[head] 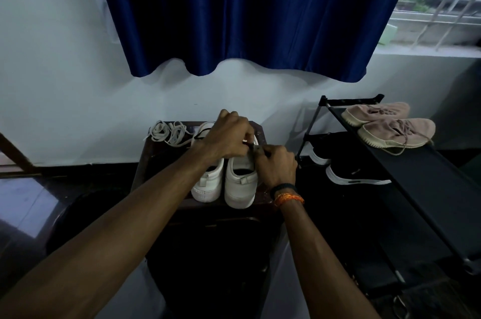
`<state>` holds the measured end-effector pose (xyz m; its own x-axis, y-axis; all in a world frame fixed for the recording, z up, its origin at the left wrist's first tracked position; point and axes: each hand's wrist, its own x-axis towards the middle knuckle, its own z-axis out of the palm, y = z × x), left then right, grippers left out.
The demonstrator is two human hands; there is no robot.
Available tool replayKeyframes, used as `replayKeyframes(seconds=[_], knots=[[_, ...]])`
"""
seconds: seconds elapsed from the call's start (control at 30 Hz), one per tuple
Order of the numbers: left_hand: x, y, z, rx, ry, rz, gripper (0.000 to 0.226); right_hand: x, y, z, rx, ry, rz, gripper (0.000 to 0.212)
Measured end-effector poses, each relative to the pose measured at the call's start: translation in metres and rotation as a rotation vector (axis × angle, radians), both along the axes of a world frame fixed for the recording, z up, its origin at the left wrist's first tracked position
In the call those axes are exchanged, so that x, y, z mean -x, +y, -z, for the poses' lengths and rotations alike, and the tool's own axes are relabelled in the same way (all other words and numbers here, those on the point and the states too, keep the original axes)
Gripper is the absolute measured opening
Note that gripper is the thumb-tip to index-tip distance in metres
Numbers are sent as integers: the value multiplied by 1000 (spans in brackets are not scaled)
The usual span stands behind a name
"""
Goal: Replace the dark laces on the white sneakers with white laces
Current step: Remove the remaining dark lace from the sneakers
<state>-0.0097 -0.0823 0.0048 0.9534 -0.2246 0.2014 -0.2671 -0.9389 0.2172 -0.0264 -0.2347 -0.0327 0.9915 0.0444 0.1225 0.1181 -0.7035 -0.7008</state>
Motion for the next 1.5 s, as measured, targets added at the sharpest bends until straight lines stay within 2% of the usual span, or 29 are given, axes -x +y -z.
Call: replayKeyframes(seconds=[0.07,0.23,0.37,0.53,0.6,0.7,0.83,0.93,1.03,1.17,1.27,1.33,1.43,1.5], knots=[[0,-6,4,-55,-23,-1,6,0,-1,0,-2,9,-1,34],[3,-12,7,-163,-47,-20,9,2,1,0,12,-26,-21,34],[3,-5,-2,-69,-66,-106,7,1,0,1,36,-59,-15,32],[-7,36,-16,147,-147,-456,17,1,-1,-1,61,-46,-26,28],[-6,51,-20,152,-157,-608,22,1,1,-5,99,-66,-55,22],[-3,66,-20,130,-131,-721,29,0,4,-6,132,-117,-117,34],[4,55,-11,161,-84,-595,36,-5,11,-6,183,-182,-241,40],[14,34,-7,257,-117,-433,23,-13,14,-6,336,-244,-284,30],[26,18,2,244,-39,-325,13,-17,16,-7,403,-265,-274,18],[35,5,17,65,-70,-293,27,-22,18,-5,317,-288,-284,14],[36,2,24,-26,-107,-307,22,-23,18,0,182,-244,-278,10],[34,2,27,-35,-106,-339,16,-23,16,-1,-7,-193,-143,8],[33,5,29,23,-91,-358,16,-30,6,-6,-401,-2,195,11],[35,5,30,75,-95,-350,19,-36,-3,-5,-445,97,268,13]])
